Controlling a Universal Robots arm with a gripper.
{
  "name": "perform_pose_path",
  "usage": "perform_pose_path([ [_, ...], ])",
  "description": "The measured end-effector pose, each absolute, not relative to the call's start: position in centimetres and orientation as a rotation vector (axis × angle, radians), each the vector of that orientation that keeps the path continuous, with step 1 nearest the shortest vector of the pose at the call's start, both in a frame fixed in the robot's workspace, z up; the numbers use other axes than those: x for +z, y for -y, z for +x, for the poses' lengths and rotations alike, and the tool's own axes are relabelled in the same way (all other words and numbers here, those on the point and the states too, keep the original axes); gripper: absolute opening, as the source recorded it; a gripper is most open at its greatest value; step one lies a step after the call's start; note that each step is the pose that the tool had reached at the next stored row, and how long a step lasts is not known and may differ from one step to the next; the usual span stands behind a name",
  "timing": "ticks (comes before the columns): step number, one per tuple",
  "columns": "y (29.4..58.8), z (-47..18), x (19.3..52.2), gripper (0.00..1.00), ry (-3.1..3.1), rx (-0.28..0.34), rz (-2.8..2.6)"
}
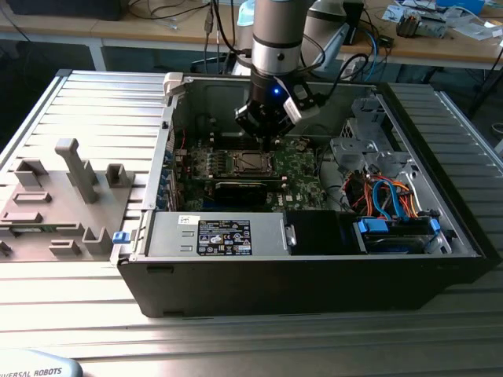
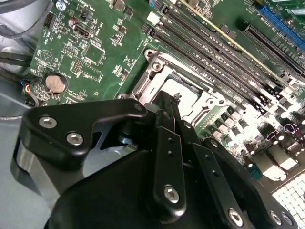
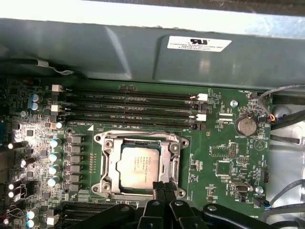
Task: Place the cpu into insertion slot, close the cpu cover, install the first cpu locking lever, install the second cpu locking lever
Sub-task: 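Install the second cpu locking lever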
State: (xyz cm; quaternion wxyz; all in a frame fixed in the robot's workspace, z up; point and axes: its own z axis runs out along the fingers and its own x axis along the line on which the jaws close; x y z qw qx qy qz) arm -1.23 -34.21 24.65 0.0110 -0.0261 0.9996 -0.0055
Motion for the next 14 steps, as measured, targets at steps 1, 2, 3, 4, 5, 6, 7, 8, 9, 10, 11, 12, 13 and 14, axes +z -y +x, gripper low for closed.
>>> perform_pose_path([
  [1,34.5,-1.2,24.6,0.11,-3.118,0.012,-0.081],
  [2,34.9,-1.2,24.6,0.11,-3.117,0.041,-0.081],
  [3,35.3,-1.2,24.6,0.11,-3.117,0.061,-0.081],
  [4,35.5,-1.2,24.6,0.11,-3.116,0.074,-0.08],
  [5,35.9,-1.2,24.5,0.11,-3.116,0.088,-0.08],
  [6,36.2,-1.2,24.5,0.11,-3.115,0.101,-0.08],
  [7,36.6,-1.2,24.5,0.11,-3.114,0.114,-0.08],
  [8,37.0,-1.2,24.5,0.11,-3.114,0.121,-0.08],
  [9,37.9,-1.2,24.4,0.11,-3.113,0.143,-0.079],
  [10,38.5,-1.3,24.4,0.11,-3.111,0.167,-0.079],
  [11,38.8,-1.5,24.3,0.11,-3.11,0.183,-0.079],
  [12,39.0,-1.6,24.3,0.11,-3.109,0.196,-0.078],
  [13,39.1,-1.8,24.3,0.11,-3.108,0.209,-0.078],
  [14,39.3,-1.9,24.2,0.11,-3.107,0.223,-0.078],
])
